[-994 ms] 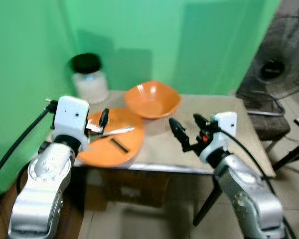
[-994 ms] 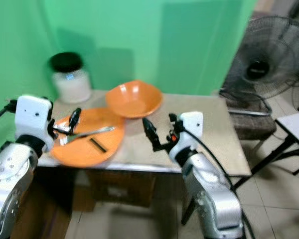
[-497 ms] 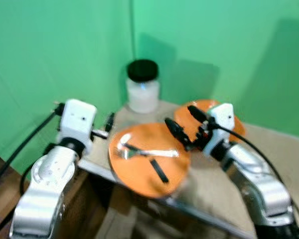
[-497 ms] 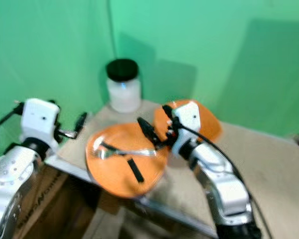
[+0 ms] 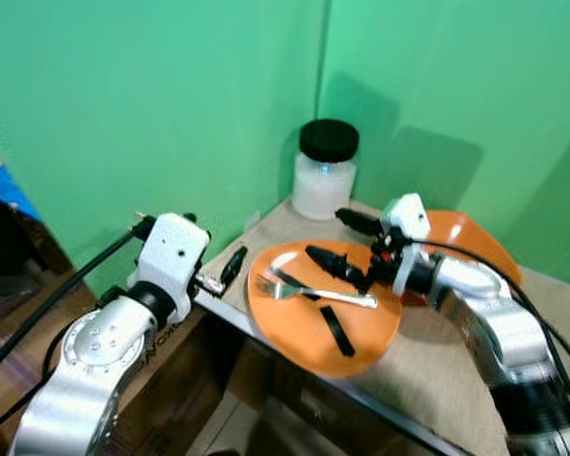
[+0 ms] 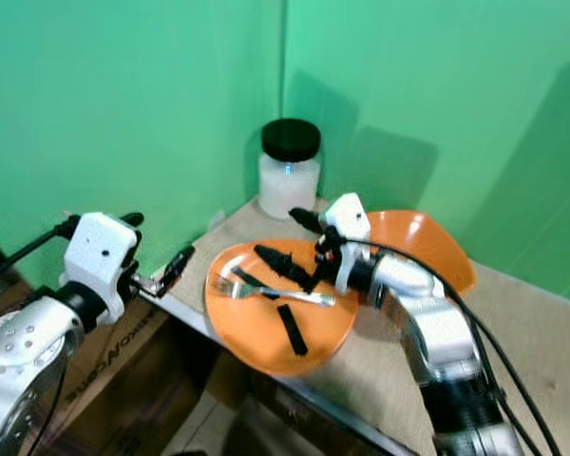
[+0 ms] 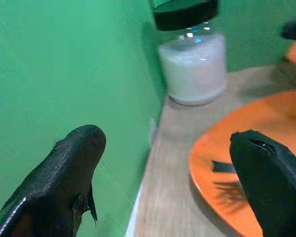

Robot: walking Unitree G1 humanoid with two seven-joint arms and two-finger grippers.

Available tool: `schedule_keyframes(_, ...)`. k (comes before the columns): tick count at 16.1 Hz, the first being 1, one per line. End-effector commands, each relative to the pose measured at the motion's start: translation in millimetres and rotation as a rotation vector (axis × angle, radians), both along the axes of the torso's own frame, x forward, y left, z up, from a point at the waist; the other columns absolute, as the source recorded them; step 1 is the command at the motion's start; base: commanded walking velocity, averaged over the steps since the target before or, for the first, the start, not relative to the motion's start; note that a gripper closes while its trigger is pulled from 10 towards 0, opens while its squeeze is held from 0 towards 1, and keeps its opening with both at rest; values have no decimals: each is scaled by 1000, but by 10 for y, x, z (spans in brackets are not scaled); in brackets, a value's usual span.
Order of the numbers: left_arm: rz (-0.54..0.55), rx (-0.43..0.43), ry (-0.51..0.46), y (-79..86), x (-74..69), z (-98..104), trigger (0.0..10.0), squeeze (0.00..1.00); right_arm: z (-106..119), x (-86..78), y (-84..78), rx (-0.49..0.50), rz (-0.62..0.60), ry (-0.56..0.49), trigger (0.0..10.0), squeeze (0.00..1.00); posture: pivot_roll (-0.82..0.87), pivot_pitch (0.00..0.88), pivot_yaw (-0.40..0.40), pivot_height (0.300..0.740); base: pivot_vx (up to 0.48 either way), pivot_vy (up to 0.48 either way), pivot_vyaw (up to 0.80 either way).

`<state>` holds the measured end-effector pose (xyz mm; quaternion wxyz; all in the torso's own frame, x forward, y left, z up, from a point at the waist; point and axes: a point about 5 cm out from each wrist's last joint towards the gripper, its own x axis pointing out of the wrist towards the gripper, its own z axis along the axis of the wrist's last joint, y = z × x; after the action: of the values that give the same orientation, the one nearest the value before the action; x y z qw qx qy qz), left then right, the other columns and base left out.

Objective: Setting the table

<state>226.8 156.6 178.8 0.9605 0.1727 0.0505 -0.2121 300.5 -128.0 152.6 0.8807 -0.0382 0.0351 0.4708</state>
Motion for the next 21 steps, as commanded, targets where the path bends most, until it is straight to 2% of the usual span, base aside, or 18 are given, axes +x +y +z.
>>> schedule_keyframes(1, -67, 0, -1, 2, -43, 27, 10000, 467, 11, 71, 0, -67, 53, -35, 10000, 1000, 19, 12, -2, 740, 0, 0, 0)
schedule_keyframes(2, -117, 19, 21, 29, -70, 15, 10000, 463, -4, 125, 17, -132, 105, -31, 10000, 1000, 15, 13, -6, 740, 0, 0, 0)
schedule_keyframes(3, -131, 27, 27, 37, -76, 11, 10000, 463, -8, 142, 18, -151, 120, -26, 10000, 1000, 14, 13, -7, 740, 0, 0, 0)
schedule_keyframes(5, -218, 61, 70, 54, -120, -18, 10000, 463, -75, 201, -27, -278, 201, 57, 10000, 1000, 9, 11, -16, 740, 0, 0, 0)
schedule_keyframes(6, -283, 77, 113, 63, -159, -50, 10000, 463, -117, 235, -76, -336, 235, 116, 10000, 0, 4, 11, -17, 740, 0, 0, 0)
schedule_keyframes(9, -339, 118, 159, 132, -183, -98, 10000, 463, -178, 289, -124, -306, 252, 248, 10000, 0, -10, 9, -27, 740, 0, 0, 0)
schedule_keyframes(12, -346, 131, 193, 223, -218, -105, 10000, 463, -227, 202, -46, -235, 326, 327, 10000, 0, -9, 11, -48, 740, 0, 0, 0)
schedule_keyframes(14, -389, 132, 233, 228, -275, -135, 10000, 471, -356, 169, 7, -263, 317, 374, 10000, 0, -7, 9, -51, 740, 0, 0, 0)
schedule_keyframes(16, -402, 125, 242, 216, -290, -141, 10000, 475, -437, 195, 11, -283, 254, 393, 10000, 0, -7, 9, -52, 740, 0, 0, 0)
schedule_keyframes(19, -422, 123, 243, 193, -300, -144, 10000, 471, -482, 138, 30, -270, 257, 433, 10000, 0, -11, 8, -49, 740, 0, 0, 0)
schedule_keyframes(21, -439, 123, 252, 185, -302, -152, 10000, 475, -549, 113, 82, -283, 239, 443, 8902, 0, -14, 8, -47, 740, 0, 0, 0)
